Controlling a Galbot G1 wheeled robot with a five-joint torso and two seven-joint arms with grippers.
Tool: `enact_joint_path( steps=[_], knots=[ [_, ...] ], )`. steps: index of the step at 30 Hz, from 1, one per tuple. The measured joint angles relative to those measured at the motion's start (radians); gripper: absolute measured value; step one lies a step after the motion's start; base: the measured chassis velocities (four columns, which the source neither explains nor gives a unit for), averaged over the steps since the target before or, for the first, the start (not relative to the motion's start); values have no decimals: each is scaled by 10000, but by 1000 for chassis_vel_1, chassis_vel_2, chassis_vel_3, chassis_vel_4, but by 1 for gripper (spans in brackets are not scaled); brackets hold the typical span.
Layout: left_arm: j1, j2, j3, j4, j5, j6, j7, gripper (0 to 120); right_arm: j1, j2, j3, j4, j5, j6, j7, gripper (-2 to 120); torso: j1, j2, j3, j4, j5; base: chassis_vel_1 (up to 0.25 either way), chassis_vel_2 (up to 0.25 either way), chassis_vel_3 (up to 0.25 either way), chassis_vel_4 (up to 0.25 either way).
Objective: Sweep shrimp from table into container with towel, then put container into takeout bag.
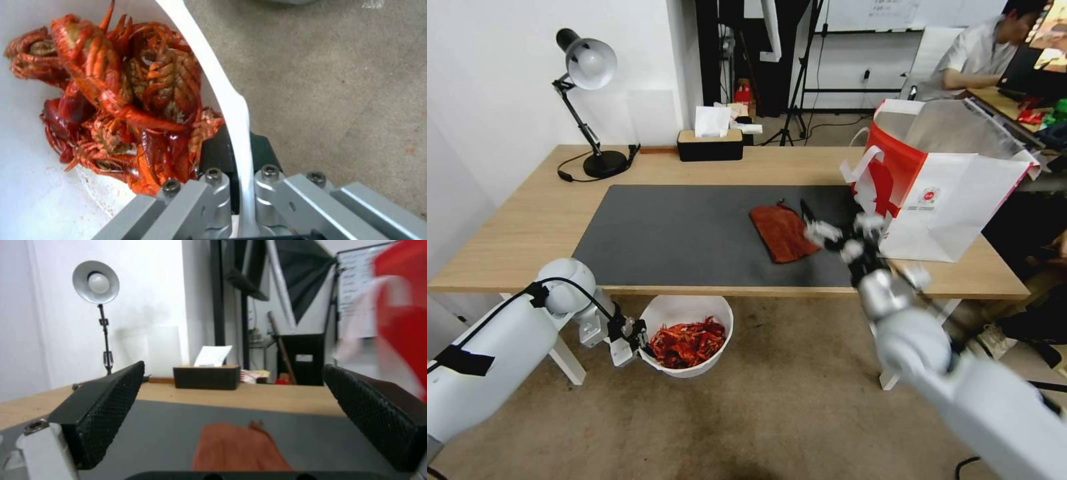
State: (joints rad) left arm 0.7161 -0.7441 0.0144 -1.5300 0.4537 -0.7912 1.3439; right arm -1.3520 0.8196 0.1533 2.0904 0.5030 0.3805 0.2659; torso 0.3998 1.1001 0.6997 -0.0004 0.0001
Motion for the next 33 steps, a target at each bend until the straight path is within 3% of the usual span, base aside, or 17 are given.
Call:
enact_joint_path(
  steps=[2,8,21,26,29,33],
  knots=[
    [-21,6,-1,-90,200,-108,-18,0,-2062,722,1013,-104,-618,1191,-465,100,-1,0,0,-1,2,0,0,0,0],
    [230,-6,-84,-187,328,-198,-107,0,-3364,1481,1457,-505,-880,1794,-785,100,-1,0,1,7,-5,0,0,0,0],
    [1000,37,-807,-520,542,-307,-320,0,-3426,1911,1229,-1304,-748,1311,135,100,1,-1,2,6,0,0,0,0,0],
    [1373,102,-902,-760,1077,-310,-749,0,-3442,1913,1207,-1360,-719,1138,184,100,2,-1,2,2,1,0,0,0,0],
    [1830,163,-1004,-1183,1444,-311,-1054,0,-3485,1932,1168,-1375,-717,1063,209,100,3,-1,2,3,-2,0,0,0,0],
    [2648,363,-1320,-2238,1649,-318,-1358,0,-3527,1949,1139,-1464,-702,950,251,100,3,-1,2,4,0,0,0,0,0]
  ],
)
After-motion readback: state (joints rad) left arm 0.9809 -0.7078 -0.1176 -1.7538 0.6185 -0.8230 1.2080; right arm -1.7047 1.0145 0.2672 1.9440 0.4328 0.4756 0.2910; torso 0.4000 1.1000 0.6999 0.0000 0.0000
